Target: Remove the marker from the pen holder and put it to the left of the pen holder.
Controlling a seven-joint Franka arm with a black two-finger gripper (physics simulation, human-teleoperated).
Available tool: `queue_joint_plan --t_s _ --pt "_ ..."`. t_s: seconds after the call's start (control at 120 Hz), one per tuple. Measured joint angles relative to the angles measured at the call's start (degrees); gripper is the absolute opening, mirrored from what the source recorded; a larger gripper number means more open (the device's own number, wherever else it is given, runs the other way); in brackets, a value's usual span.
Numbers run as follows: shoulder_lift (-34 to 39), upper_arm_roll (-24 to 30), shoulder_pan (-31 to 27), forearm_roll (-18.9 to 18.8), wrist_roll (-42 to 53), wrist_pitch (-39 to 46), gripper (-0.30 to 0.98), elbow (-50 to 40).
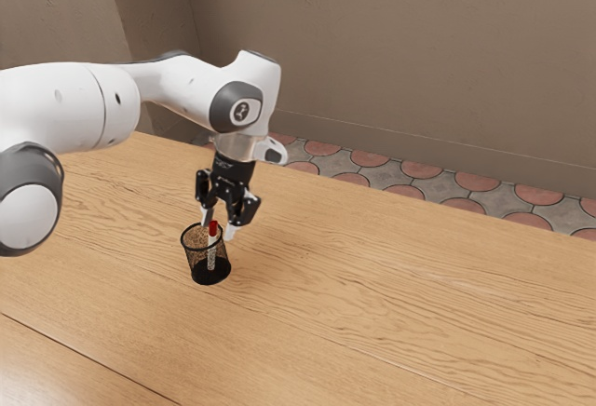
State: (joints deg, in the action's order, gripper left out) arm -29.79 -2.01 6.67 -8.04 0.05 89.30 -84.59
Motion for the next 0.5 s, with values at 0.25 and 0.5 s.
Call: queue_joint_plan --t_s 0.25,0.5 --pt "-0.8 -0.2 -1.1 -0.2 0.0 -0.1 0.14 0.5" --pt "-1.2 -2.2 -1.1 -0.1 0.2 -0.2 0.02 1.2"
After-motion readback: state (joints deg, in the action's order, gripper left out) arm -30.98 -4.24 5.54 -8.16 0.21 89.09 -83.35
